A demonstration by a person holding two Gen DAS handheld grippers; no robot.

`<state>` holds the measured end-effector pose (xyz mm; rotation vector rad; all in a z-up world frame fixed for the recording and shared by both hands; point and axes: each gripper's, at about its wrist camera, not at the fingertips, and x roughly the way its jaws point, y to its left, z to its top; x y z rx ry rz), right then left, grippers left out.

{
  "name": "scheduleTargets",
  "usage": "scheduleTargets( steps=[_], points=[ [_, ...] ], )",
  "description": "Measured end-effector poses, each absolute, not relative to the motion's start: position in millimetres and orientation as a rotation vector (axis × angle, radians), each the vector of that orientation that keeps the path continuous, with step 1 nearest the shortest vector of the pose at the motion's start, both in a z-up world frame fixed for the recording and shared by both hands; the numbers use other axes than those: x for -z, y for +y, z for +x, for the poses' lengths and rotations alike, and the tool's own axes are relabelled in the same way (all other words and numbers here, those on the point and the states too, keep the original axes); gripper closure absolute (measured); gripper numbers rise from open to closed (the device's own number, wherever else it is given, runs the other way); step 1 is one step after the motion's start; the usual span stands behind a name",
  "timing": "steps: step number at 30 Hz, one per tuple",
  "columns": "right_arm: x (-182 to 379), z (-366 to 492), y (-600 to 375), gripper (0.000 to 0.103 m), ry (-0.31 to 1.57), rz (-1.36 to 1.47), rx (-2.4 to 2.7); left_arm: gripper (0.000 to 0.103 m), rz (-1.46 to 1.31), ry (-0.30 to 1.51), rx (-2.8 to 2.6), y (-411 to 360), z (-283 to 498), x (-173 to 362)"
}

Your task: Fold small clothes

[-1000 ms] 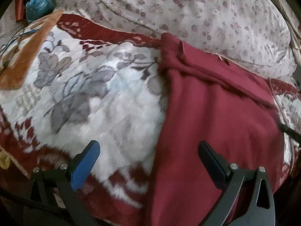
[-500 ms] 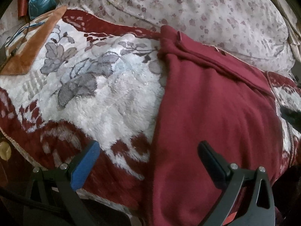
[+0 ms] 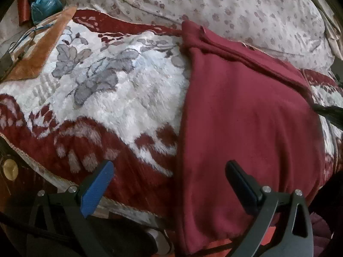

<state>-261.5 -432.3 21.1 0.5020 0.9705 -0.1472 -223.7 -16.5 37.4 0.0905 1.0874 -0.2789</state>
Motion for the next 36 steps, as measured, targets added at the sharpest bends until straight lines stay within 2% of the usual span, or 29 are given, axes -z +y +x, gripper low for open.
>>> scheduleTargets(
  steps=[1, 2, 3, 4, 8, 15, 20, 36],
  points=[
    [-26, -270, -429, 0.071, 0.978, 0.512, 0.106, 0.0, 0.099, 1.089, 0.285, -17, -225, -37],
    [-31, -281, -424, 0.061, 0.989, 0.52, 0.055, 0.0, 0.11, 1.089, 0.29, -18, -227, -36],
    [-36, -293, -416, 0.046, 1.003, 0.518, 0.004, 0.0, 0.123, 1.086, 0.297, -18, -230, -36],
    [-40, -303, -411, 0.043, 1.017, 0.508, -0.033, 0.0, 0.137, 1.082, 0.307, -19, -233, -36],
    [-42, -350, -392, 0.043, 1.106, 0.457, -0.121, 0.0, 0.187, 1.088, 0.346, -23, -245, -34],
    [3, -399, -368, 0.043, 1.278, 0.456, -0.174, 0.0, 0.154, 1.13, 0.351, -15, -255, -25],
    [29, -399, -354, 0.043, 1.313, 0.494, -0.194, 0.0, 0.055, 1.171, 0.316, -2, -255, -23],
    [28, -389, -341, 0.036, 1.307, 0.486, -0.237, 0.0, 0.064, 1.188, 0.306, 3, -265, -31]
  ],
)
